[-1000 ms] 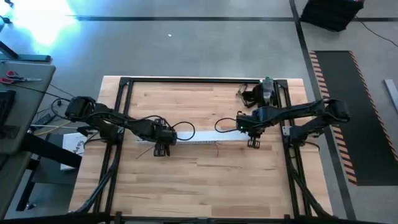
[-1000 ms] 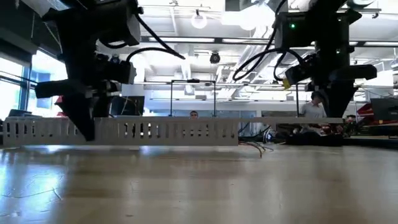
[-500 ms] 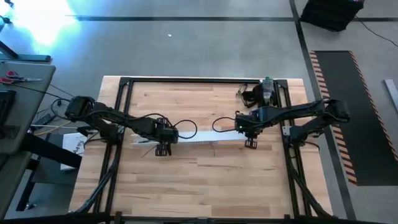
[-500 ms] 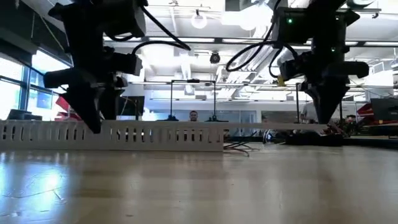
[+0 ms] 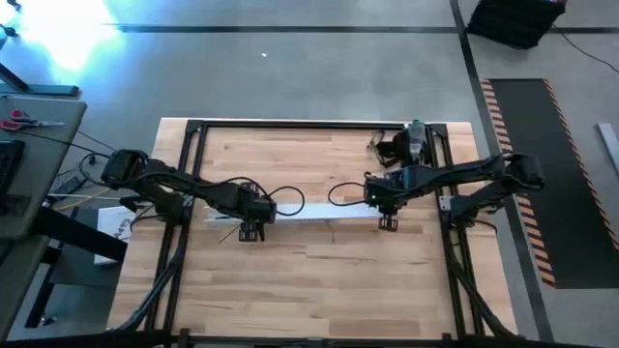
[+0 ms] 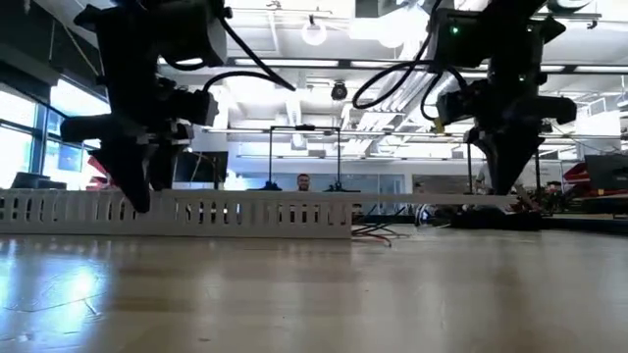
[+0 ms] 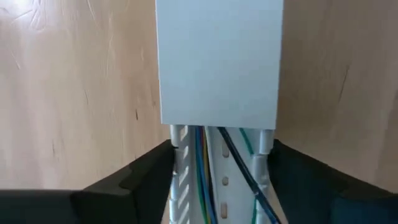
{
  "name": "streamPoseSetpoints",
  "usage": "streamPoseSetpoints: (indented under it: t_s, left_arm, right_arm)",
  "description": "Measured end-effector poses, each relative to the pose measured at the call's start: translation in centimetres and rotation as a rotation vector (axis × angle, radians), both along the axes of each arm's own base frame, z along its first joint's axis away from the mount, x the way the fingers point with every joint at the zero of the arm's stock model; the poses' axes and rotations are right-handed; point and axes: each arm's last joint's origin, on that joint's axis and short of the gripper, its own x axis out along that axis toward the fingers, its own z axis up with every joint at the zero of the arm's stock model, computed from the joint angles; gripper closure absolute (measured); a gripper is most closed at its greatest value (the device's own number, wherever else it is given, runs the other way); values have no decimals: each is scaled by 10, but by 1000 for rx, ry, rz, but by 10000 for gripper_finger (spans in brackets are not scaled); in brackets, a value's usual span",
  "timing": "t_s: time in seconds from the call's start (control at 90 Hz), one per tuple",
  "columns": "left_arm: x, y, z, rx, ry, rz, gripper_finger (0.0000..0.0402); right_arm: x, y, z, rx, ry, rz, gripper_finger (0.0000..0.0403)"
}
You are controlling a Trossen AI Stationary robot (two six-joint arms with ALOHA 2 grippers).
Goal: Ziptie cables
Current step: Close the white cable duct
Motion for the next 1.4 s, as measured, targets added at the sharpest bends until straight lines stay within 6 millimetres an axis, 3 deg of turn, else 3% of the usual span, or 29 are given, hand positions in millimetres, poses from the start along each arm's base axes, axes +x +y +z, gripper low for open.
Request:
streamPoseSetpoints:
  t_s: [0.2,0.422,0.578,0.922,1.156,1.4]
  left_arm:
    - [0,0,0,4,-6,0,252]
    - [0,1,0,26,-9,13,256]
    - [-3,2,4,14,34,61,229]
    - [-1,6,6,4,44,43,119]
    - [7,10,6,-25,-29,17,110]
    - [-2,16,-5,-43,15,40,110]
  right_arm:
    - [0,0,0,0,-3,0,403]
    - [2,0,0,-2,-24,3,403]
    - [2,0,0,-2,-24,2,403]
    - [3,0,0,-1,-27,-4,403]
    - [3,0,0,-2,-35,0,403]
    - [4,0,0,-3,-43,1,403]
